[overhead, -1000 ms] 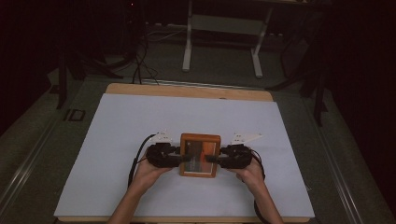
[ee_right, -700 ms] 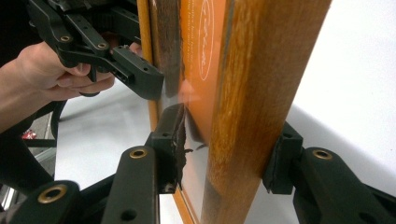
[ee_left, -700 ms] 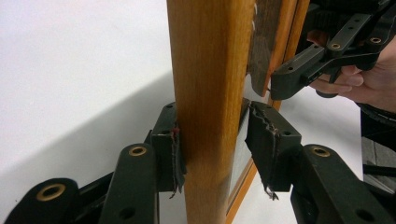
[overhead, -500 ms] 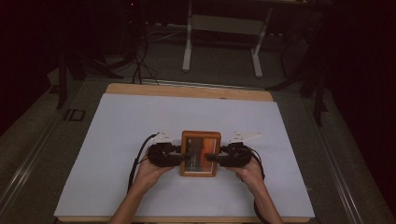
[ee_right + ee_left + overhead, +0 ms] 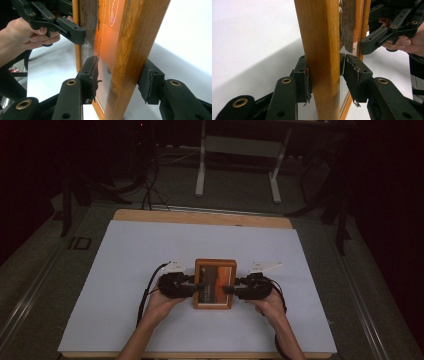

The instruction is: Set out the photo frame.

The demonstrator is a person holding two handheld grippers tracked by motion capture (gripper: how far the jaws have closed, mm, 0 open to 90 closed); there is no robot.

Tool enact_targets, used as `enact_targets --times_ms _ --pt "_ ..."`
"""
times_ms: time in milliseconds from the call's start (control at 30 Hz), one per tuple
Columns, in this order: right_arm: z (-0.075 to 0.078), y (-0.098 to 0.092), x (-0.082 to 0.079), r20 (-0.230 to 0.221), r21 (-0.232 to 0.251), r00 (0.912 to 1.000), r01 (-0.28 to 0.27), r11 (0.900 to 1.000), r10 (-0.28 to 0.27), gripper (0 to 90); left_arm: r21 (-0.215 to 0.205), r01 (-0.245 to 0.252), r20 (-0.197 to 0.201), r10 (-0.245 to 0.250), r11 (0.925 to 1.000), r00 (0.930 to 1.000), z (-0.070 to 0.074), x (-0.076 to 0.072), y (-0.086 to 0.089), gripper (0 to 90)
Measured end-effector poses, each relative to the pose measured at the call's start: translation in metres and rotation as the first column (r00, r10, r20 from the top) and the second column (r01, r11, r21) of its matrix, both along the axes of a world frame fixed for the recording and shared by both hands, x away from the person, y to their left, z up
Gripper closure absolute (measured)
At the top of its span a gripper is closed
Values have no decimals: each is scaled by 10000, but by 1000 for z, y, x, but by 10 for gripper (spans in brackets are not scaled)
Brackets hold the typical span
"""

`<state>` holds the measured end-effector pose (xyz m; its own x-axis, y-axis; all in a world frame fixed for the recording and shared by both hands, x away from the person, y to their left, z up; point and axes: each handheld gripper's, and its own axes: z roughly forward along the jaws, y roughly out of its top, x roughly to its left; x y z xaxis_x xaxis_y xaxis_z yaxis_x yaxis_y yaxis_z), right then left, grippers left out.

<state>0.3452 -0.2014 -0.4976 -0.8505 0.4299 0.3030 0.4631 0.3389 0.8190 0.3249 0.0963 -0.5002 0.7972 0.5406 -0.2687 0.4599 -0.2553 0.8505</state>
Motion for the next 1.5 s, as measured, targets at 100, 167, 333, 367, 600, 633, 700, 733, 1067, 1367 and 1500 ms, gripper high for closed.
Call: enact_targets --times_ms 100,167,333,367,600,633,700,733,1067,1367,1500 --pt "0 -5 0 -15 79 10000 -30 10000 30 540 55 17 -28 -17 10000 10000 0 0 1 581" --pt "1 -9 0 -19 106 10000 35 9999 -34 556 113 11 -34 -10 9999 10000 0 0 2 580" --pt "1 -16 -3 -74 84 10000 -52 10000 52 644 139 -25 -7 25 9999 10000 0 1 3 572" --pt "1 -16 -4 -64 64 10000 -31 10000 32 656 139 -19 18 19 9999 10000 0 1 3 572" --pt "-1 -16 -5 -86 26 10000 -28 10000 28 668 124 -7 50 6 9999 10000 0 -1 3 577" --pt "-1 -17 -5 -115 37 9999 -30 10000 30 669 121 -3 43 3 9999 10000 1 -1 2 577" --pt "-2 -17 -6 -140 60 9999 -46 10000 47 669 127 1 43 -2 9999 10000 1 -1 2 577" --pt "-2 -17 -6 -148 75 9999 -58 10000 59 669 127 0 35 0 9999 10000 1 -1 2 577" --pt "-2 -18 -6 -139 88 9999 -81 9999 82 664 246 -75 68 74 9997 9999 1 -1 2 555" --pt "-2 -17 -6 -125 25 9998 -163 9999 163 583 47 -35 80 35 10000 10000 4 -1 7 495" --pt "0 -19 -7 -64 28 9999 -108 9999 109 565 -61 -116 123 116 9999 9999 6 -2 10 486"
